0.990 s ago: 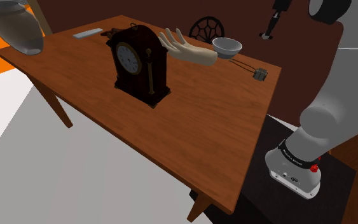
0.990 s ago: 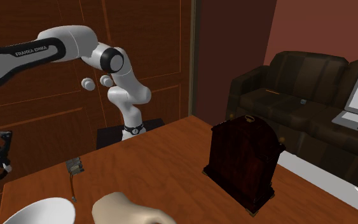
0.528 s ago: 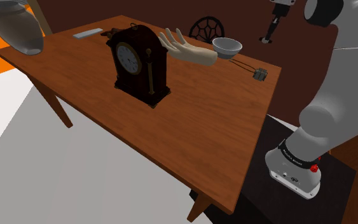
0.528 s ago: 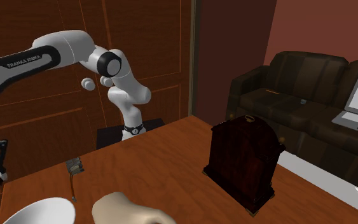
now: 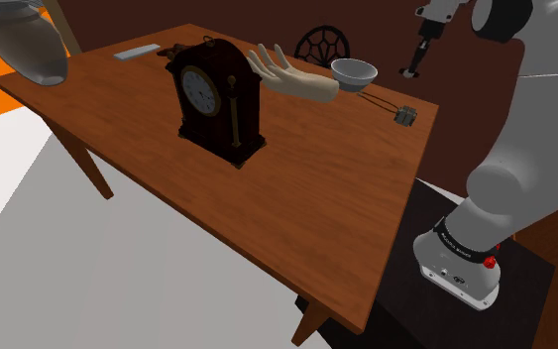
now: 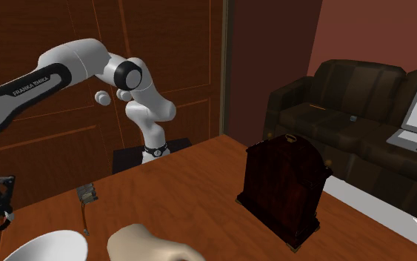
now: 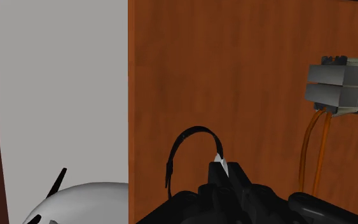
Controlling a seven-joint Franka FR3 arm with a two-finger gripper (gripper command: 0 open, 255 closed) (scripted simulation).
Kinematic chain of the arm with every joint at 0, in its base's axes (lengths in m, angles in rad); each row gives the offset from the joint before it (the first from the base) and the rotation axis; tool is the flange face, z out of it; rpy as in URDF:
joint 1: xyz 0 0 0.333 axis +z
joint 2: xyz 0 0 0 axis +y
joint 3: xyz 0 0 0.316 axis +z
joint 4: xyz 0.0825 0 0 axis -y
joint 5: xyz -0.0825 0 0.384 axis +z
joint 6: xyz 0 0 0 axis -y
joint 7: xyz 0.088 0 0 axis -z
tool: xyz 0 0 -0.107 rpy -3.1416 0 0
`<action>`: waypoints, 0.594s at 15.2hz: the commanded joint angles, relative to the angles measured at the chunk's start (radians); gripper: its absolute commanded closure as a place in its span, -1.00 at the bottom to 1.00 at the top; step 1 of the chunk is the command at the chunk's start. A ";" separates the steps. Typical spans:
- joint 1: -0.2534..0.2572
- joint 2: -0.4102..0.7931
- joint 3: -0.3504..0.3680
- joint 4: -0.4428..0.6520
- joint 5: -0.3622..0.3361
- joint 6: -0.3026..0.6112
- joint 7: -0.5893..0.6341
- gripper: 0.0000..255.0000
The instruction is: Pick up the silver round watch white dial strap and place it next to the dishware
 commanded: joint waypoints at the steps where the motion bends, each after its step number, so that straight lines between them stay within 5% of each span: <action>1: 0.002 0.005 0.002 -0.020 0.003 0.025 -0.003 1.00; 9: 0.007 0.030 0.010 -0.093 0.018 0.117 -0.021 1.00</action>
